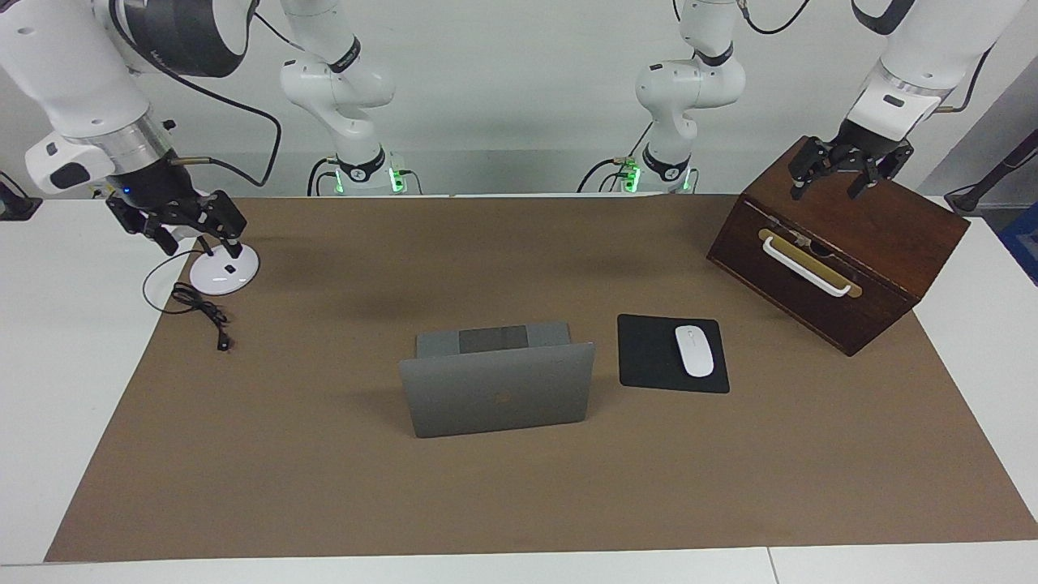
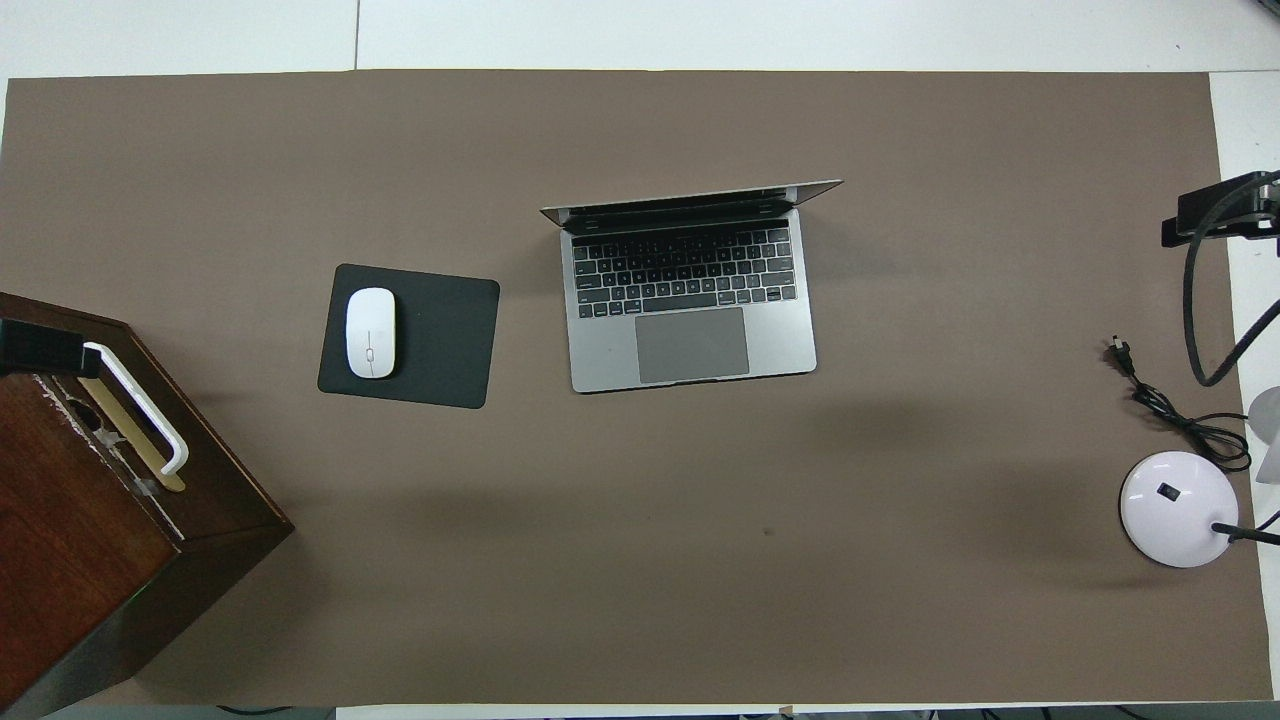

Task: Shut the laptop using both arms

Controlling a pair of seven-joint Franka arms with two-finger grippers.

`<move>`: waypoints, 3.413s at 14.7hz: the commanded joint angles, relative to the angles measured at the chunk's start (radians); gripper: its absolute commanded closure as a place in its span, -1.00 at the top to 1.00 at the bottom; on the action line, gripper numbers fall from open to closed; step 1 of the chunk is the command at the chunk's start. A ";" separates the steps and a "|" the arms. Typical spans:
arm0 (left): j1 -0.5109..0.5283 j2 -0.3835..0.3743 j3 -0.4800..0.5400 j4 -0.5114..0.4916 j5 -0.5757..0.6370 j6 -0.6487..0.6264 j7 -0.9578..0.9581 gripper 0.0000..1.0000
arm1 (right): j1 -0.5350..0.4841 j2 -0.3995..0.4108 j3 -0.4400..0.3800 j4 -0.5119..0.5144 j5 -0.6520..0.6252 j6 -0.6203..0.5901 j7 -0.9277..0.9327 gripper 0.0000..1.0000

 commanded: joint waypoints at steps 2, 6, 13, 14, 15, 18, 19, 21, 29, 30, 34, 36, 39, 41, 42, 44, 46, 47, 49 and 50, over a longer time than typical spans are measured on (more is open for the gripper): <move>0.000 -0.002 0.002 0.010 0.002 -0.005 -0.014 1.00 | -0.005 0.009 0.006 0.011 -0.020 0.012 -0.022 1.00; 0.000 -0.002 0.002 0.010 0.002 -0.003 -0.013 1.00 | -0.005 0.009 0.006 0.011 -0.020 0.012 -0.020 1.00; 0.000 -0.004 0.001 0.010 0.002 -0.005 -0.014 1.00 | 0.099 0.056 0.024 0.011 -0.009 0.149 0.188 1.00; 0.000 -0.005 0.002 0.010 0.002 -0.008 -0.011 1.00 | 0.129 0.064 0.024 0.011 -0.016 0.150 0.240 1.00; 0.000 -0.004 0.002 0.010 0.002 -0.008 -0.013 1.00 | 0.156 0.071 0.024 0.012 -0.020 0.153 0.289 1.00; 0.000 -0.005 -0.001 0.009 0.002 -0.010 -0.018 1.00 | 0.226 0.091 0.021 0.012 -0.035 0.210 0.384 1.00; 0.000 -0.005 -0.002 0.009 0.002 -0.004 -0.019 1.00 | 0.249 0.093 0.022 0.012 -0.054 0.216 0.415 1.00; 0.000 -0.005 -0.002 0.002 0.001 0.029 -0.024 -0.33 | 0.295 0.105 0.022 0.026 -0.097 0.230 0.482 1.00; -0.002 -0.013 -0.011 -0.016 -0.001 0.038 -0.093 -1.00 | 0.514 0.165 0.022 0.061 -0.270 0.232 0.887 1.00; -0.004 -0.019 -0.011 -0.030 -0.002 0.062 -0.090 -1.00 | 0.538 0.176 0.024 0.061 -0.293 0.232 0.939 1.00; -0.066 -0.085 -0.014 -0.192 -0.011 0.251 -0.090 -1.00 | 0.556 0.199 0.024 0.077 -0.385 0.238 0.836 1.00; -0.111 -0.128 -0.016 -0.296 -0.019 0.370 -0.091 -1.00 | 0.536 0.228 0.022 0.124 -0.382 0.236 0.666 1.00; -0.184 -0.198 -0.016 -0.451 -0.039 0.536 -0.090 -1.00 | 0.499 0.277 0.022 0.202 -0.370 0.236 0.509 1.00; -0.230 -0.250 -0.016 -0.568 -0.041 0.651 -0.090 -1.00 | 0.495 0.312 0.022 0.257 -0.370 0.230 0.492 1.00; -0.253 -0.272 -0.016 -0.623 -0.041 0.711 -0.090 -1.00 | 0.496 0.329 0.019 0.268 -0.371 0.238 0.504 1.00; -0.290 -0.286 -0.016 -0.698 -0.041 0.814 -0.091 -1.00 | 0.496 0.375 0.016 0.325 -0.373 0.238 0.509 1.00; -0.330 -0.286 -0.016 -0.766 -0.041 0.935 -0.093 -1.00 | 0.495 0.418 0.013 0.380 -0.373 0.239 0.521 1.00; -0.349 -0.284 -0.016 -0.798 -0.041 0.999 -0.097 -1.00 | 0.495 0.433 0.012 0.394 -0.373 0.245 0.530 1.00; -0.390 -0.286 -0.016 -0.832 -0.041 1.064 -0.134 -1.00 | 0.499 0.449 0.010 0.399 -0.378 0.271 0.561 0.98; -0.410 -0.286 -0.016 -0.846 -0.041 1.093 -0.148 -1.00 | 0.510 0.467 0.009 0.399 -0.382 0.281 0.596 0.97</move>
